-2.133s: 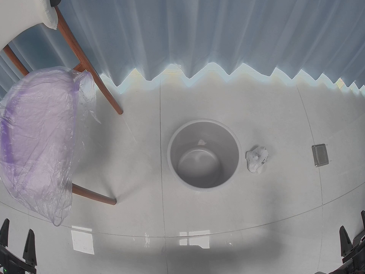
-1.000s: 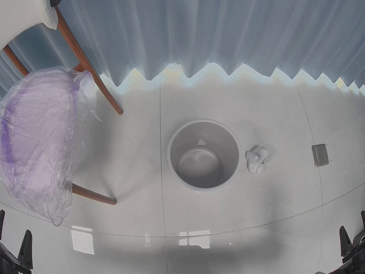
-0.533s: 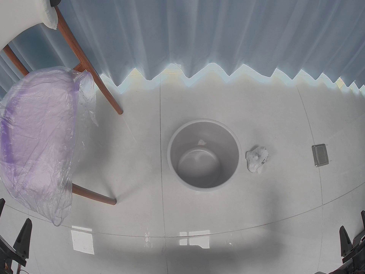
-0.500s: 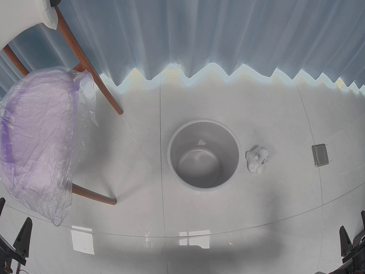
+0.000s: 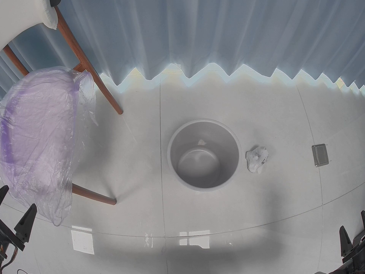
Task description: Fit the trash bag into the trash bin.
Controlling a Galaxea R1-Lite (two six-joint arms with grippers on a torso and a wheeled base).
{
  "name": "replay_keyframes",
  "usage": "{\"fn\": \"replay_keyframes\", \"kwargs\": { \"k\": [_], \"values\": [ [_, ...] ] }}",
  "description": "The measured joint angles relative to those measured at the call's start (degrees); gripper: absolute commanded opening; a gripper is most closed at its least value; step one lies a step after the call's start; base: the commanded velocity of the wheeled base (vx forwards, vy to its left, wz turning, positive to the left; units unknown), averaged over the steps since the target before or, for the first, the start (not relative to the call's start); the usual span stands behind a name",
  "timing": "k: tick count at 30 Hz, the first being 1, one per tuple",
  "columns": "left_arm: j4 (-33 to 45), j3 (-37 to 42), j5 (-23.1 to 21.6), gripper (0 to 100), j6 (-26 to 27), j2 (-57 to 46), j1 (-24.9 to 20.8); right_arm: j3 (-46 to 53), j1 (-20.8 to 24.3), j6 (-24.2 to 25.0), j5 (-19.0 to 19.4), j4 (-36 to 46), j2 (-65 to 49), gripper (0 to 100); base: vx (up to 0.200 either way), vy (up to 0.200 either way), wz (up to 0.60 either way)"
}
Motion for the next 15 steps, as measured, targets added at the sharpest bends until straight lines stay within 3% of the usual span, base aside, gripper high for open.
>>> {"fn": "replay_keyframes", "kwargs": {
  "k": [7,15],
  "values": [
    [0.0,-2.3,-0.2,100,0.8,3.9,0.0,0.0,0.0,0.0,0.0,0.0,0.0,100,0.0,0.0,0.0],
    [0.0,-5.1,-0.3,100,5.8,9.1,0.0,0.0,0.0,0.2,-0.1,0.0,0.0,100,0.0,0.0,0.0]
  ]
}}
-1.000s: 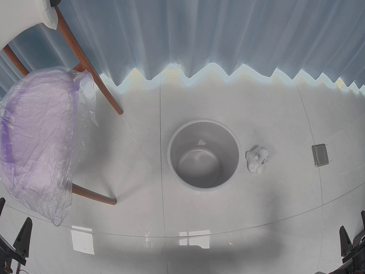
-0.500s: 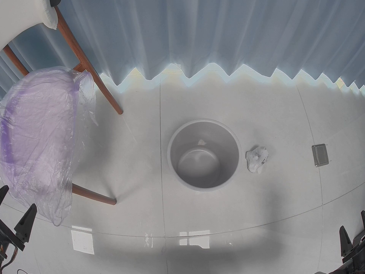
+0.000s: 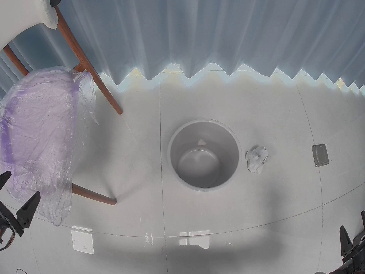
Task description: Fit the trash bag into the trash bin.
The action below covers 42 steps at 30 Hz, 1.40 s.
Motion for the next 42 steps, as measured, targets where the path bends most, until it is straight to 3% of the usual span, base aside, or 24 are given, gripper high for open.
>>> {"fn": "replay_keyframes", "kwargs": {
  "k": [25,42],
  "values": [
    [-0.7,-5.6,0.1,100,6.9,11.0,-5.9,0.0,0.0,0.5,-0.3,0.0,0.0,100,0.0,0.0,0.0],
    [-4.6,-5.6,0.4,100,7.2,17.8,-16.3,0.0,0.0,0.5,-0.3,0.0,0.0,100,0.0,0.0,0.0]
  ]
}}
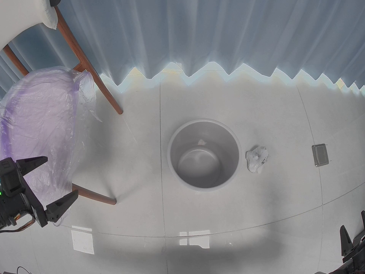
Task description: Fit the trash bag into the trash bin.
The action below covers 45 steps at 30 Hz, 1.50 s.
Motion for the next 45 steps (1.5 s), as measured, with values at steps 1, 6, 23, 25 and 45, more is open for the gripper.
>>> {"fn": "replay_keyframes", "kwargs": {
  "k": [1,6,23,25,45],
  "values": [
    [0.0,-0.1,0.0,100,0.0,0.4,-0.3,0.0,0.0,0.0,0.0,0.0,0.0,100,0.0,0.0,0.0],
    [-0.1,-1.2,-0.3,100,1.2,3.3,-1.7,0.0,0.0,0.0,0.0,0.0,0.0,100,0.0,0.0,0.0],
    [-6.6,-3.3,0.6,100,4.5,13.5,-6.0,0.0,0.0,0.0,0.0,0.0,0.0,100,0.0,0.0,0.0],
    [-6.6,-3.9,1.3,100,4.7,14.5,-6.0,0.0,0.0,0.0,0.0,0.0,0.0,100,0.0,0.0,0.0],
    [-9.6,-8.9,14.3,100,6.5,22.3,-6.5,0.0,0.0,-0.2,0.0,0.0,0.0,100,0.0,0.0,0.0]
  ]
}}
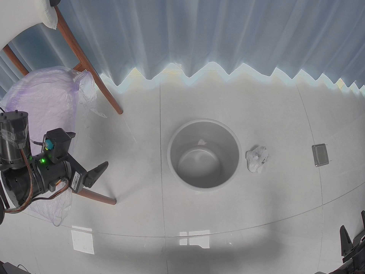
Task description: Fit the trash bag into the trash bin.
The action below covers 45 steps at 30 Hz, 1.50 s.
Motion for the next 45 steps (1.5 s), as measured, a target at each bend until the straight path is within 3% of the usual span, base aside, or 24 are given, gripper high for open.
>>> {"fn": "replay_keyframes", "kwargs": {
  "k": [8,23,45],
  "values": [
    [-3.3,-0.4,8.3,100,0.4,2.8,-0.1,0.0,0.0,-0.3,0.0,0.0,0.0,100,0.0,0.0,0.0],
    [-9.0,-1.8,16.1,100,4.5,7.0,0.2,0.0,0.0,-0.2,0.1,0.0,0.0,100,0.0,0.0,0.0],
    [-10.0,-1.7,16.1,100,15.8,9.7,4.6,0.0,0.0,0.0,0.0,0.0,0.0,100,0.0,0.0,0.0]
  ]
}}
